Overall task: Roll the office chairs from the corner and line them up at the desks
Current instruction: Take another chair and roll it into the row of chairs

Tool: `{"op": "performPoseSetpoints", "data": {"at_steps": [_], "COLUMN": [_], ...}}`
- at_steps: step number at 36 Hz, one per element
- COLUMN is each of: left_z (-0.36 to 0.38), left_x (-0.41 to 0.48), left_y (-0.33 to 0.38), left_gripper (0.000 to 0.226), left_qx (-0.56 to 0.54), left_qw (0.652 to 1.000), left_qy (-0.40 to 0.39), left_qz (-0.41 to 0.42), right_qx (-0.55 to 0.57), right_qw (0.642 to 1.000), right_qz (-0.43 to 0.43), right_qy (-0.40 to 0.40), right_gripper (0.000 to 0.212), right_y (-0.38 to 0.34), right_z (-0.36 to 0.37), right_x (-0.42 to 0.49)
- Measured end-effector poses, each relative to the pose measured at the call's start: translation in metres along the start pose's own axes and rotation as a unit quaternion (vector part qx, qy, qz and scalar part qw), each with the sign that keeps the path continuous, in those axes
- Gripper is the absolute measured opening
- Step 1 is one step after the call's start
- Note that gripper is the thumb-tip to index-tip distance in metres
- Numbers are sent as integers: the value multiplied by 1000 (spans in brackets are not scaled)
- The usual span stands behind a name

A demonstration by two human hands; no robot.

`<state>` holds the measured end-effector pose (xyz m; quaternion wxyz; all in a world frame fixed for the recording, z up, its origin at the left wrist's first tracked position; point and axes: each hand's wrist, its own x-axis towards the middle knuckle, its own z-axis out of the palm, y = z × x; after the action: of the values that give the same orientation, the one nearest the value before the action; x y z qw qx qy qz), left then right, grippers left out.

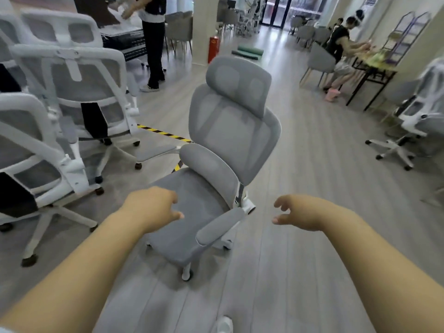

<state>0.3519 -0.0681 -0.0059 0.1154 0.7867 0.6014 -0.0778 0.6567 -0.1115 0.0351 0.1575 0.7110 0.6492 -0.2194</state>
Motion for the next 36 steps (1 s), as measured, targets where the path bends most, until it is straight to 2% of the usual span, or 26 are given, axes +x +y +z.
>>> {"op": "performPoseSetpoints", "data": {"at_steps": [8,14,19,25,33,36], "left_z": [-22,-47,-60,-65,-73,-79], "left_x": [103,159,195,235,268,280], "left_y": [107,173,216,267,325,339], "left_gripper": [39,42,42,43,37,44], "left_qx": [-24,-17,-12,-5,-59,-71], "left_qw": [997,997,998,1000,991,985], "left_qy": [17,15,15,18,15,24], "left_qz": [67,71,58,10,-116,-153], "right_qx": [2,2,9,-25,-96,-104], "right_qw": [998,998,999,1000,990,986], "right_qz": [56,56,40,2,-103,-132], "right_qy": [-10,11,-5,-8,-17,-19], "right_gripper": [60,59,59,60,60,61], "right_y": [111,178,225,286,342,354], "right_z": [-49,-84,-101,-133,-194,-217], "right_x": [46,81,117,175,256,290]}}
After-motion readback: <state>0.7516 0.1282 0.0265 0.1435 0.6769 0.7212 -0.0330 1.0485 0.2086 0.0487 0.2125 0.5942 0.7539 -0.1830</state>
